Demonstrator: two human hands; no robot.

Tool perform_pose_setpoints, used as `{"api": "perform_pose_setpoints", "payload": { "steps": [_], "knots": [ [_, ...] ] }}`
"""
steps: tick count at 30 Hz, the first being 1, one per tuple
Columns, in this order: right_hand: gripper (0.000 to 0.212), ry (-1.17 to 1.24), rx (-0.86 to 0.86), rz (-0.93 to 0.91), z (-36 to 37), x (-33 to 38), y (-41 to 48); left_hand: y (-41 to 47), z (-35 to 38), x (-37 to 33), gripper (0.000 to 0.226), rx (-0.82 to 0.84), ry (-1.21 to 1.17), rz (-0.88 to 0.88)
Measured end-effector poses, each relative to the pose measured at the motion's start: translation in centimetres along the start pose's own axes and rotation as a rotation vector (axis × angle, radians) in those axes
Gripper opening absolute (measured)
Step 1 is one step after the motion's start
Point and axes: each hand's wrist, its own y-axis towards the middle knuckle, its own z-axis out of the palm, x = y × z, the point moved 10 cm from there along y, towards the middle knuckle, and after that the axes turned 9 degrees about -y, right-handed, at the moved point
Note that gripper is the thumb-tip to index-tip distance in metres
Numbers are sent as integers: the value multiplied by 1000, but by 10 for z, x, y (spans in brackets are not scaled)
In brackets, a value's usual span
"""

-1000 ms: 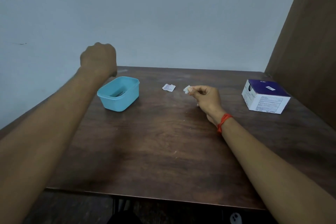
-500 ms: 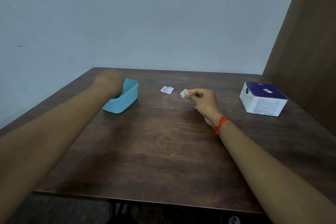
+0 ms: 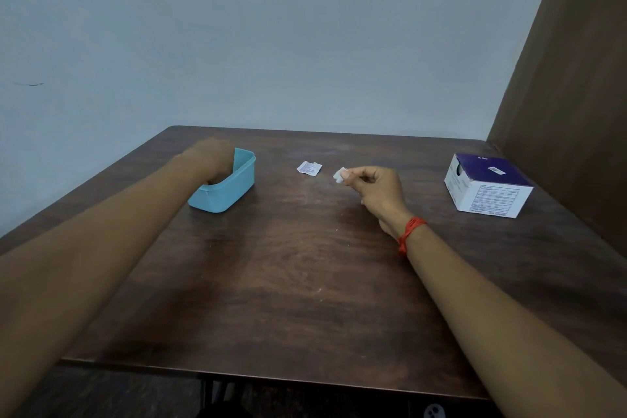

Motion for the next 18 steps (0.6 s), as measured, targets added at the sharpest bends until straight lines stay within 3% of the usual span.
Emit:
{"api": "perform_pose_setpoints", "payload": {
  "steps": [4, 9, 18],
  "knots": [
    [18, 2, -6, 1, -1, -1, 1, -3, 8, -4, 32, 91, -109, -11],
    [17, 2, -11, 4, 0, -2, 2, -5, 18, -4, 27, 188, -164, -9],
    [16, -22, -15, 34, -2, -6, 2, -8, 6, 4, 18, 190, -352, -107]
  ]
}}
